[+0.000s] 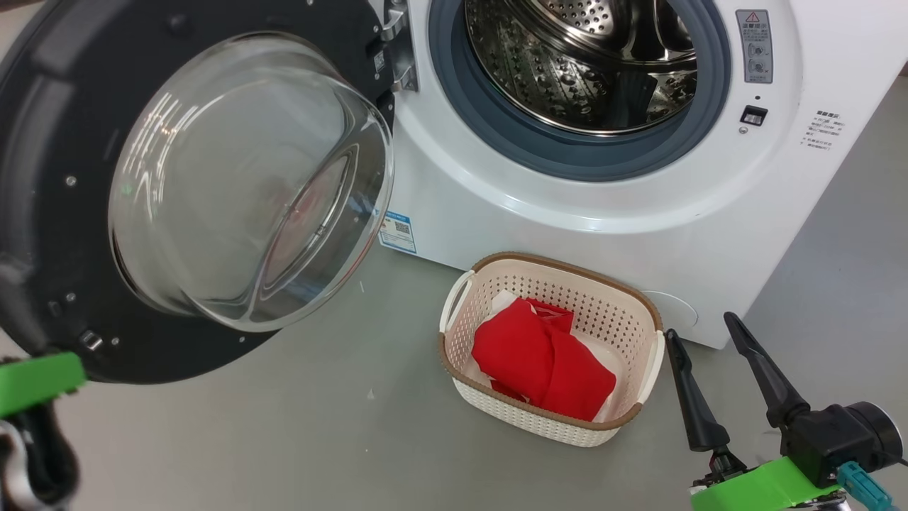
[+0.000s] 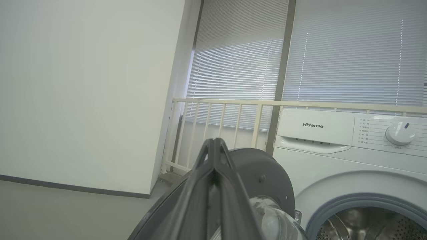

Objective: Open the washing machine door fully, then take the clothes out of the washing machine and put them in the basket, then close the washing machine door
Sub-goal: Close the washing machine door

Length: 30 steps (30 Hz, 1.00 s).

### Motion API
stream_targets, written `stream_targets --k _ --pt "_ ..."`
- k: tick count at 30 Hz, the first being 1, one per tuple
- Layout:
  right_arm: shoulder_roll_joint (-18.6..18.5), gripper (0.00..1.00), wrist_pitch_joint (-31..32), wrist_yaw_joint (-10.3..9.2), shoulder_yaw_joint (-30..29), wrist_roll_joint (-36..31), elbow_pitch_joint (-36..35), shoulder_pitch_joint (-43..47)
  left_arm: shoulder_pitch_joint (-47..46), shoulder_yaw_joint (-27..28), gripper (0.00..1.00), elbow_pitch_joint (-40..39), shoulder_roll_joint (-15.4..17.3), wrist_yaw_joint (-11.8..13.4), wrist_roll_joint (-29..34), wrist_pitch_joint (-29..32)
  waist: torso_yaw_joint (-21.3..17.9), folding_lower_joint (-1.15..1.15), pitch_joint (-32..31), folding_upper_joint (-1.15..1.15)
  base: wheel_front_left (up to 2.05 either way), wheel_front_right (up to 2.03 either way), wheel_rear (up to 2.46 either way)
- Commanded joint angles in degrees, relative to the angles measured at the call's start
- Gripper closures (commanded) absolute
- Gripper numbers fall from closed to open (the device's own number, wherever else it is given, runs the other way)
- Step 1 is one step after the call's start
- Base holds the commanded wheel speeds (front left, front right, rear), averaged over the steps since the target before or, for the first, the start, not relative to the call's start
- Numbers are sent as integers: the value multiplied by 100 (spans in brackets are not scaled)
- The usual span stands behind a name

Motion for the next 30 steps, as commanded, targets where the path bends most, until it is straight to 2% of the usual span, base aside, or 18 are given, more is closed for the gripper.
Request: stream_targets --k 1,4,9,16,23,30 --pt "-67 0 12 29 128 12 -169 -148 -314 294 100 -13 262 -74 -50 -25 -19 0 -5 0 0 0 0" --pt "-67 0 31 29 119 20 -179 -136 -722 506 100 359 359 -183 -352 -25 -53 0 -19 0 0 0 0" --pt "-67 0 37 29 121 28 -184 -111 -1481 927 100 1421 561 -402 -1090 98 -83 0 -51 0 0 0 0" --pt "-67 0 39 29 151 55 -182 -89 -2454 1344 100 3066 890 -582 -2022 751 -130 0 -80 0 0 0 0" --pt "-67 0 39 29 197 52 -171 -96 -3117 1497 100 4455 1207 -410 -2607 1855 -203 0 -85 0 0 0 0" --pt "-67 0 56 29 223 39 -194 -110 -3478 1461 100 5213 1475 -258 -2819 2672 -282 0 -60 0 0 0 0"
